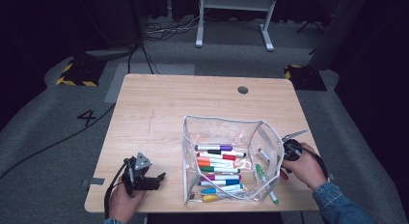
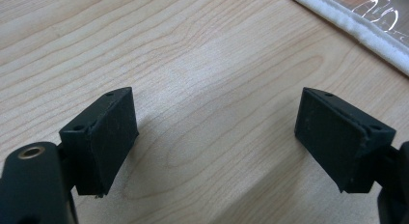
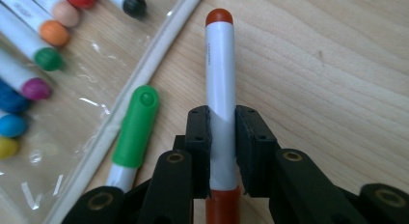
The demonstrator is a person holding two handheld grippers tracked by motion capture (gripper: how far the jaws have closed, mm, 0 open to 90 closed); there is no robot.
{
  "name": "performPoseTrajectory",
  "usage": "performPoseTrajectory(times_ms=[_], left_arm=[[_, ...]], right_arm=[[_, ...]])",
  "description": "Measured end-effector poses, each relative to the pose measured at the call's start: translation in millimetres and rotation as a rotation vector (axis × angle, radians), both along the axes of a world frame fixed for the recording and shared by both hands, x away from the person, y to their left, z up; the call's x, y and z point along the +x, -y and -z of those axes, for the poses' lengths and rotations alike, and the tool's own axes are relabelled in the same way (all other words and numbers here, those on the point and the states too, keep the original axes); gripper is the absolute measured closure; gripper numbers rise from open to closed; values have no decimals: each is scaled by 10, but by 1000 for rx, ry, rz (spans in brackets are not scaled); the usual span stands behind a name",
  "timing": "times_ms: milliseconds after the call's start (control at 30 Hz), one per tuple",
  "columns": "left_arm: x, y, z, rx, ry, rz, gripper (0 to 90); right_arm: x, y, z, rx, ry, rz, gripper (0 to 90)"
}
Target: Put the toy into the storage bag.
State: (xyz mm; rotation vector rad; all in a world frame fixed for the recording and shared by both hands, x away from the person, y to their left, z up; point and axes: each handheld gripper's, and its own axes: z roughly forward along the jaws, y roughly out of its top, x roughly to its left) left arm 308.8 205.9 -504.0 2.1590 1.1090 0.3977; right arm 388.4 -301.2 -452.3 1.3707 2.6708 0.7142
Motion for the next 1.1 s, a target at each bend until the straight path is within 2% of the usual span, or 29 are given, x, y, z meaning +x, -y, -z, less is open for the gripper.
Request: performPoseTrajectory(times_ms=[333, 400, 600, 733, 933, 1100], left_arm=[[0, 0, 0, 0, 0, 0, 151], [0, 0, 0, 0, 0, 0, 152], [1, 3, 3, -2, 3, -3, 151], [2, 3, 3, -2, 4, -2, 151], [1, 4, 3, -3, 2, -3, 151], [6, 1, 1, 2, 4, 0, 151]], right_arm=[[-158, 105, -596, 28, 59, -51, 765], [-195, 120, -724, 52, 70, -65, 766], [-279, 140, -1059, 72, 123, -89, 766], [-311, 151, -1214, 64, 140, -89, 766], [-373, 170, -1451, 97, 169, -77, 766], [-453, 119, -1628, 105, 194, -108, 766]])
